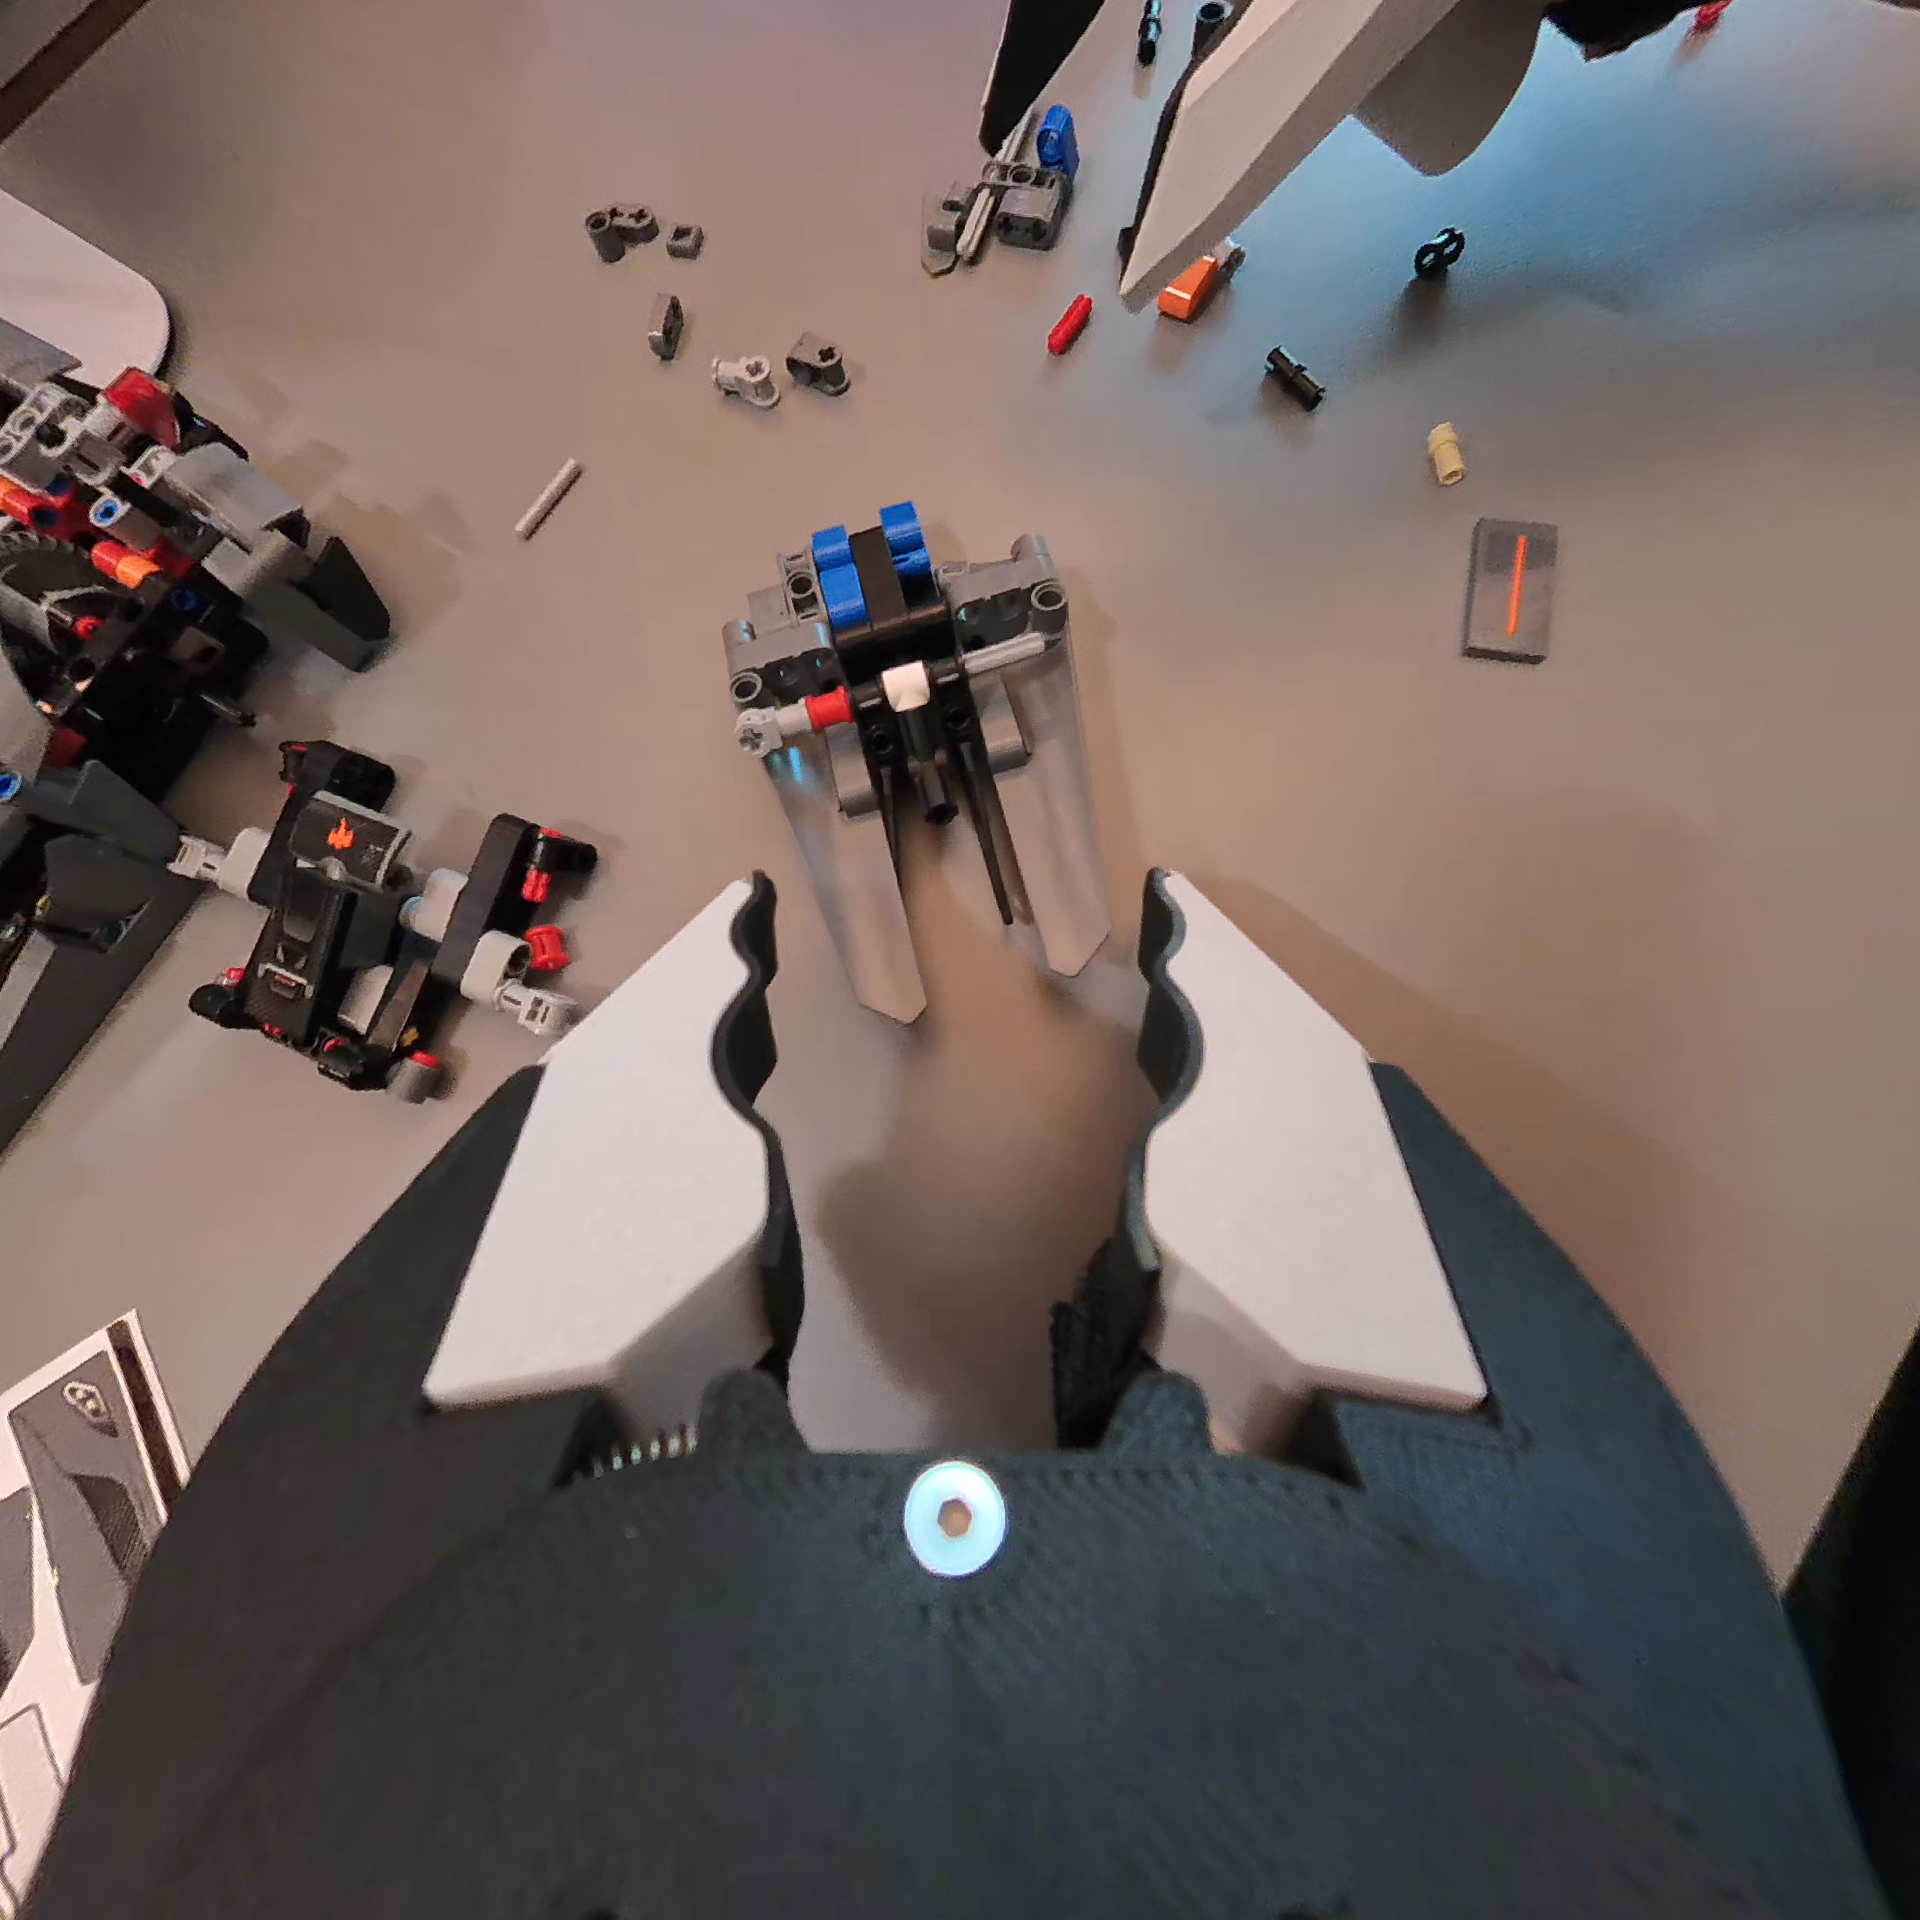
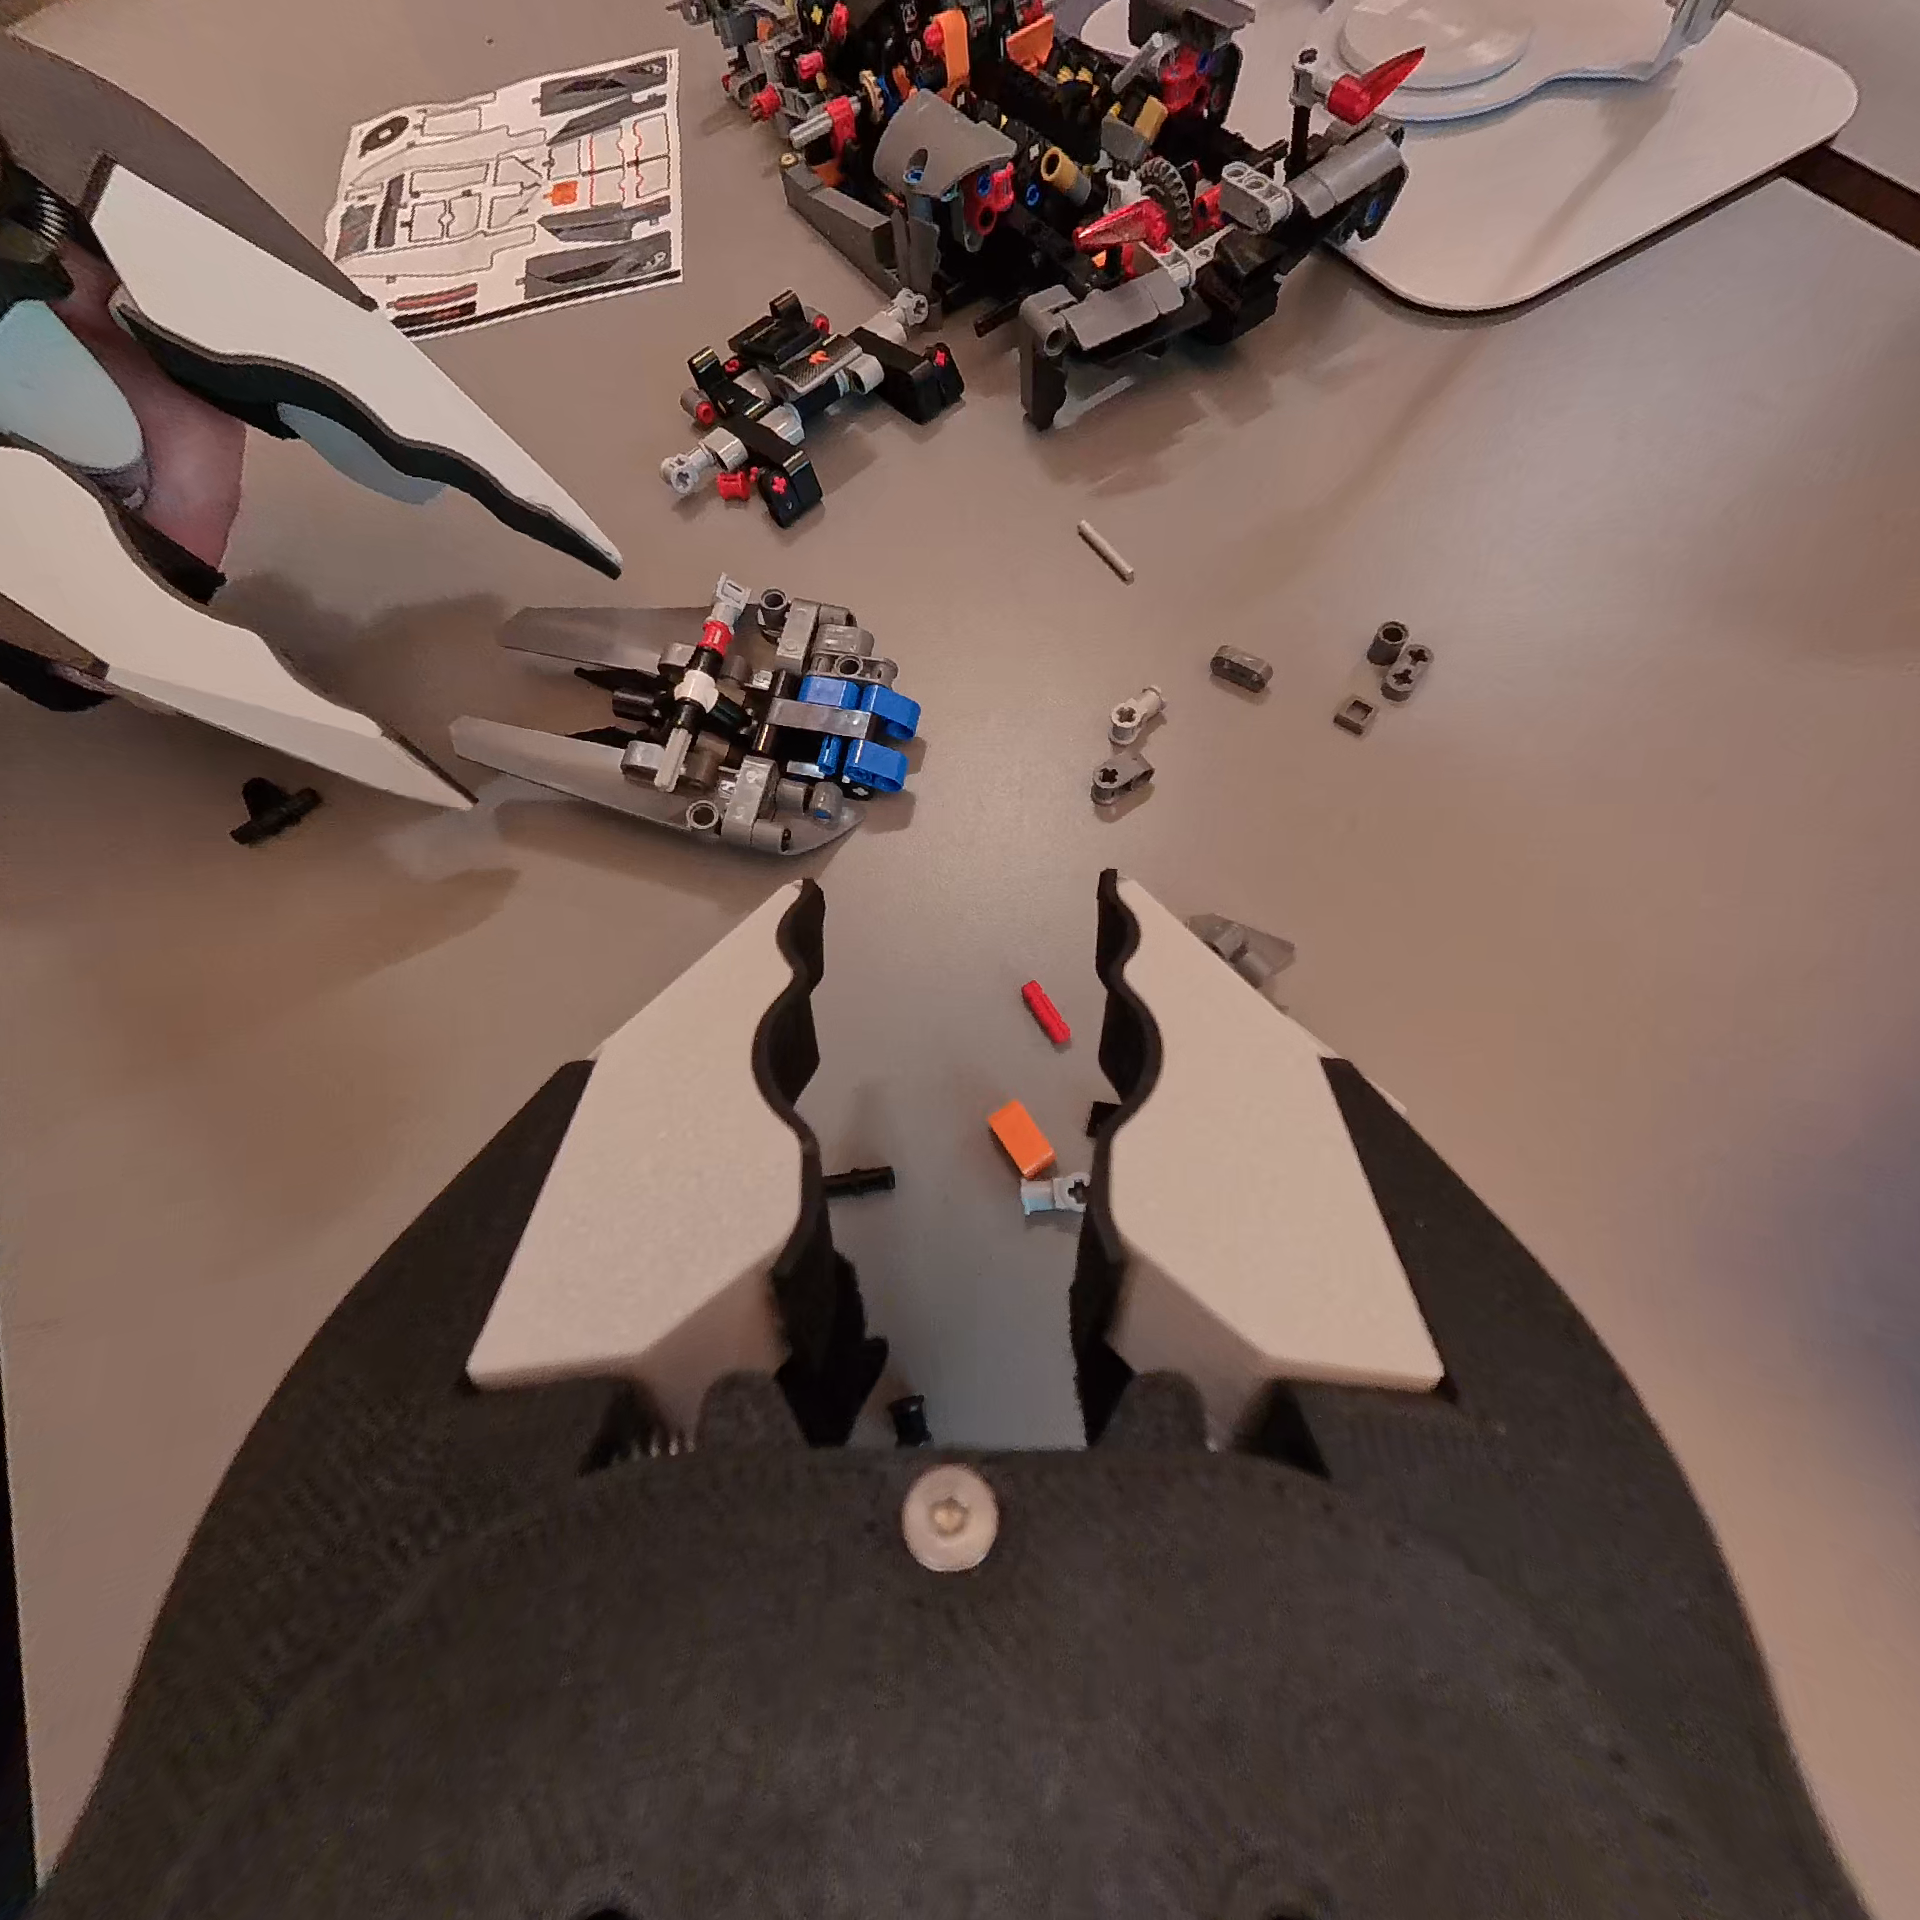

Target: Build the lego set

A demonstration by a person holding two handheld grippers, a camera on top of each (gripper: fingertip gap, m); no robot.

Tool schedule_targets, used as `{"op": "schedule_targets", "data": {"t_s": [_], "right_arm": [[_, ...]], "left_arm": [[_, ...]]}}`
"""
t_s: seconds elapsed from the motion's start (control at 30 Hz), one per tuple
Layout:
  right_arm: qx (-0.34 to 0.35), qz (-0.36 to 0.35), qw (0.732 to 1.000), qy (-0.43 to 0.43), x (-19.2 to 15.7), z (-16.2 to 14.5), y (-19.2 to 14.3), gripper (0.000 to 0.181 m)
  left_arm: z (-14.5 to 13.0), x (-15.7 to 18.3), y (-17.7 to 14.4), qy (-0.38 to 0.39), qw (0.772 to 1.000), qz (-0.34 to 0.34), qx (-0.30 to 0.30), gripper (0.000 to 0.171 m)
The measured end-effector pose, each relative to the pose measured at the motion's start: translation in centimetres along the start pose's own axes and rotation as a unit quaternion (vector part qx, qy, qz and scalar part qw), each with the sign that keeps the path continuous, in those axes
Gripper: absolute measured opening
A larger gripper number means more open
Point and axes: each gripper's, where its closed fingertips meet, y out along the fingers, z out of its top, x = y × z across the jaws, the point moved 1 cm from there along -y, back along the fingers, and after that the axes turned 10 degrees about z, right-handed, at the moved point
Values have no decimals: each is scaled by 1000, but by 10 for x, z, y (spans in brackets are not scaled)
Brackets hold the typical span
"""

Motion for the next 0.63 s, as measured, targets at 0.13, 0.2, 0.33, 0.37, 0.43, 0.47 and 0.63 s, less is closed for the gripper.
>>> {"op": "schedule_targets", "data": {"t_s": [0.13, 0.2, 0.33, 0.37, 0.43, 0.47, 0.63], "right_arm": [[-2, 1, 1000, 0, 0, -1, 1, 52], [-2, 1, 1000, 1, 0, -1, 1, 52], [-1, 2, 1000, 2, 0, -1, 1, 51], [0, 2, 1000, 2, 0, -1, 1, 51], [0, 2, 1000, 2, 0, -1, 1, 51], [-1, 3, 1000, 2, 0, -1, 1, 51], [-1, 4, 1000, 2, -1, -1, 1, 52]], "left_arm": [[3, 4, 3, 12, 1000, -5, -3, 68], [6, 4, 4, 17, 1000, -3, -2, 68], [14, 1, 6, 22, 1000, 4, 8, 68], [16, 1, 7, 25, 1000, 6, 11, 68], [18, 2, 9, 33, 999, 5, 14, 69], [19, 2, 11, 39, 999, 7, 14, 69], [25, 3, 15, 68, 997, 19, 25, 73]]}}
